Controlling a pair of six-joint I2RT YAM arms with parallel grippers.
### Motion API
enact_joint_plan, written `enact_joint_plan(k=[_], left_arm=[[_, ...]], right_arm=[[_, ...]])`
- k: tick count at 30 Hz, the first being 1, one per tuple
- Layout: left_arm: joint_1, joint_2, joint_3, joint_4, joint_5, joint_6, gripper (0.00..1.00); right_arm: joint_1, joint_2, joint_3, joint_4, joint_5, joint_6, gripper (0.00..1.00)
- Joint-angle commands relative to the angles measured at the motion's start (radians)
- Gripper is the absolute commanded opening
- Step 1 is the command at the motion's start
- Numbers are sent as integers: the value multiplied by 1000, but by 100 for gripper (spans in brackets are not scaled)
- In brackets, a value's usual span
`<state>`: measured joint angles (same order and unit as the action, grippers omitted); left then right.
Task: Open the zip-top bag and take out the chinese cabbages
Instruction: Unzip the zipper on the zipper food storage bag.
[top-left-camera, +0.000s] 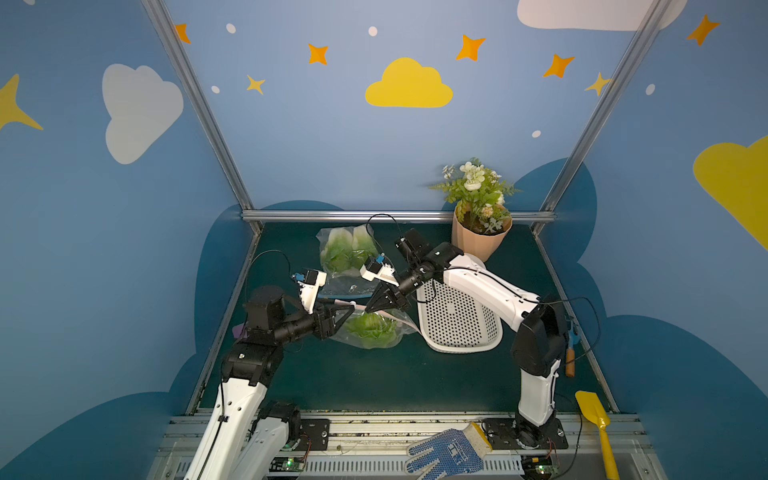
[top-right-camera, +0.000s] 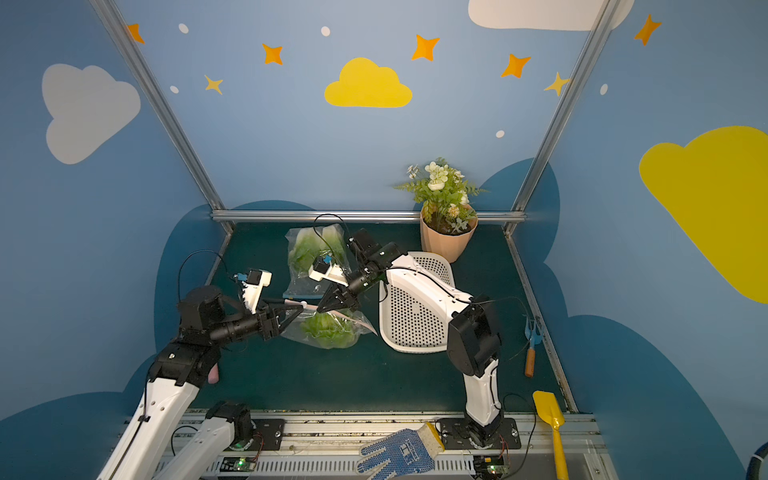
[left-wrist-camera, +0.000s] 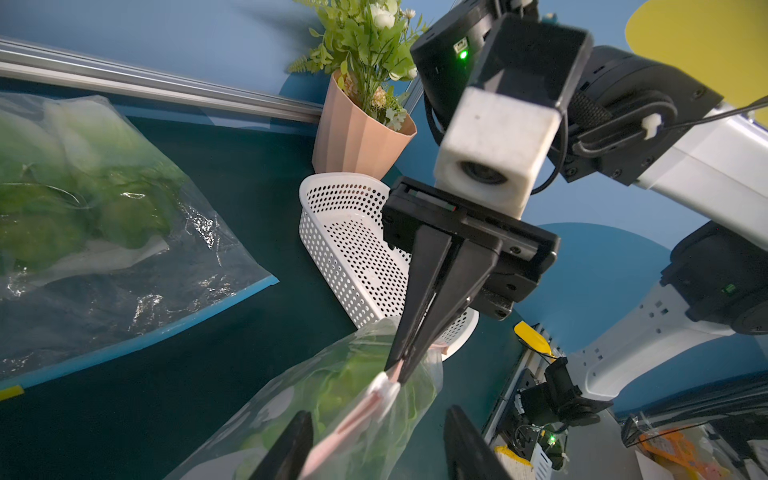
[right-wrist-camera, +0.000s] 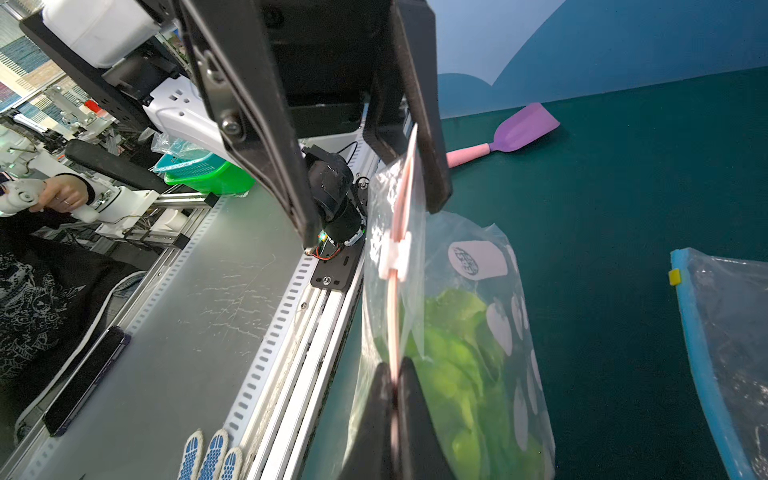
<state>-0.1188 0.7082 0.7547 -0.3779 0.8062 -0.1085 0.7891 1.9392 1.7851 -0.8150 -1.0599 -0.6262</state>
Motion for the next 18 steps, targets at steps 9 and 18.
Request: enact_joint_plan(k=[9,18], left_arm=[[-7,-42,-13,-7,-4,15,34],[-13,-50,-10,-50,-4,36,30]], right_arm=[[5,25,45,-38,-36,-8,0],[2,30,57,-49,-45,-10,0]])
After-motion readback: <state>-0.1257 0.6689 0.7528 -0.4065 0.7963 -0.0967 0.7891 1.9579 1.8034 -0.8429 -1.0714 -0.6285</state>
